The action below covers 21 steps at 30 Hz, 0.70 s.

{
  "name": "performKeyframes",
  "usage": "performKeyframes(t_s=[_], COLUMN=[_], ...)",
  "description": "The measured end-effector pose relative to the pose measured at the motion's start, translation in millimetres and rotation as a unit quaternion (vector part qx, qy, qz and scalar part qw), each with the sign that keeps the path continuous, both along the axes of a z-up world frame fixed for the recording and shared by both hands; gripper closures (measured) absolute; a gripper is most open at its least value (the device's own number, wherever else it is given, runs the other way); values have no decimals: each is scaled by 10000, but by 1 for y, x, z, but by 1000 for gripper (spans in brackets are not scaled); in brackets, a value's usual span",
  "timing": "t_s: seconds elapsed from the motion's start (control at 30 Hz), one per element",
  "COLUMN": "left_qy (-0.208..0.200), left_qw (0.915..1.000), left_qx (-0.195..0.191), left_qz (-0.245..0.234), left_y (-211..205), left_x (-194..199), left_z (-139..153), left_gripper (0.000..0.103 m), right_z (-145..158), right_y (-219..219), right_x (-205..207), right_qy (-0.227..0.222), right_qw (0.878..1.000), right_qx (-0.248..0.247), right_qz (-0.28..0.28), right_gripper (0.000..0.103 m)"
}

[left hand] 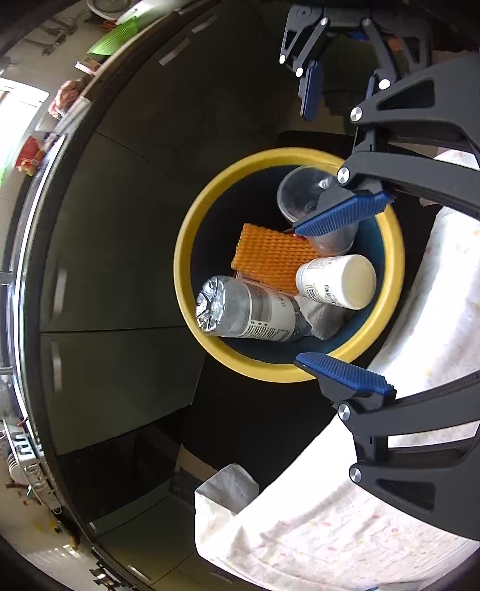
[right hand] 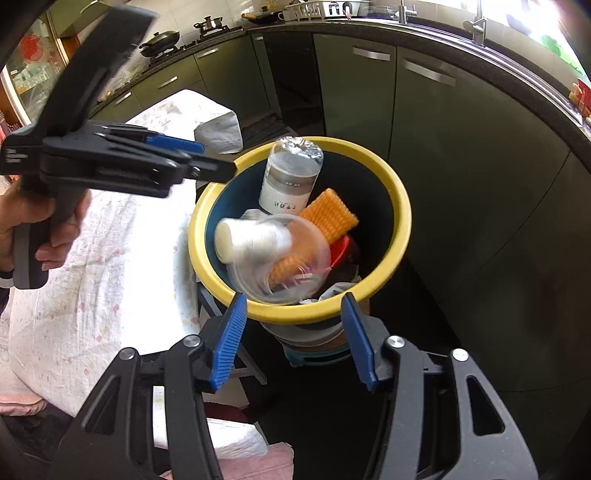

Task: Collect trash
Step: 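Carry the bottle over the yellow bin and open the left tool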

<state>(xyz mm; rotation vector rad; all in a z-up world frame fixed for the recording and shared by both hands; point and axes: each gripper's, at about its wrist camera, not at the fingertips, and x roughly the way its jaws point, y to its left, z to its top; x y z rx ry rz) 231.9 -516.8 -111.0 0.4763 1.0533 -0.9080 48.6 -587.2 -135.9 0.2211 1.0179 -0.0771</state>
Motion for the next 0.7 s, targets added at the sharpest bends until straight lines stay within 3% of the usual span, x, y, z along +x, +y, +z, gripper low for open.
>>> performKeyframes(t_s=[0.2,0.37,0.53,0.7], left_qy=[-302,-681,-1042,-1477], left_qw=[9969,9890,9722,9487], left_qx=[-647,-1034,-1398,-1328], left_qz=[339,811,1560,2460], left_y=[84,161,245,326], left_x=[-35,-72,-104,-134], left_z=[34,57,78,85], left_gripper=[29,11,5,5], right_z=[-5,-3,1,6], right_y=[4,19,53,107], right_x=[6,13,29,53], right_qy=[36,27,27,-27], right_qw=[10000,9999,9987,9944], right_qx=[49,6,-46,-63], right_qz=[42,166,500,1054], right_gripper=[52,52,52,52])
